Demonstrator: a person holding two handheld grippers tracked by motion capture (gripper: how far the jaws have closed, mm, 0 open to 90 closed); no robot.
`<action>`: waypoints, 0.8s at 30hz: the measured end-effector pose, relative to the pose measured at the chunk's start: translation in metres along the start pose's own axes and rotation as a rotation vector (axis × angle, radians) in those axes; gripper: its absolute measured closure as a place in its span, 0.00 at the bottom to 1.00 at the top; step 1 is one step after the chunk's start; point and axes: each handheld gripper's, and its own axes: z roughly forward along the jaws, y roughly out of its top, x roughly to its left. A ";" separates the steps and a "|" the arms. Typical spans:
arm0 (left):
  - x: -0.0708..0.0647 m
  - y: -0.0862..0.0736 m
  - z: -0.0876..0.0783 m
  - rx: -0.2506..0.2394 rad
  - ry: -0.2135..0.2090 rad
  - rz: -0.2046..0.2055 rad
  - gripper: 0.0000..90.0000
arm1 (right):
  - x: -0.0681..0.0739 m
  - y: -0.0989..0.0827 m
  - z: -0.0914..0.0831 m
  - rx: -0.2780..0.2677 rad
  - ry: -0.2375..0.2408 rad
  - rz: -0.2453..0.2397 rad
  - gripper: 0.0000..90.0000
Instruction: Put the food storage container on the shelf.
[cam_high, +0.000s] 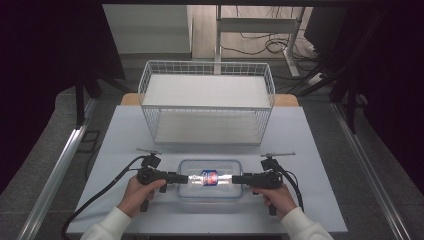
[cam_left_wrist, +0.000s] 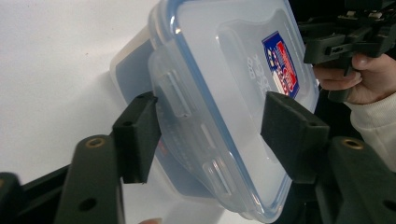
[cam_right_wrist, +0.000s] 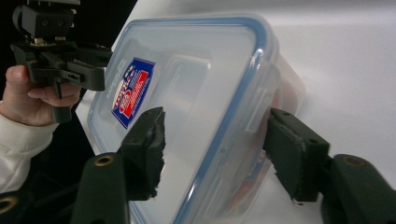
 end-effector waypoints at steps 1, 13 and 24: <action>-0.001 -0.001 -0.001 -0.003 0.001 0.004 0.45 | 0.001 0.000 -0.001 -0.003 -0.001 0.001 0.46; -0.013 -0.009 -0.014 -0.049 0.016 0.039 0.54 | 0.017 -0.009 -0.011 -0.041 -0.014 -0.007 0.57; -0.019 -0.009 -0.022 -0.088 0.022 0.058 0.56 | 0.022 -0.011 -0.013 -0.057 -0.015 -0.018 0.57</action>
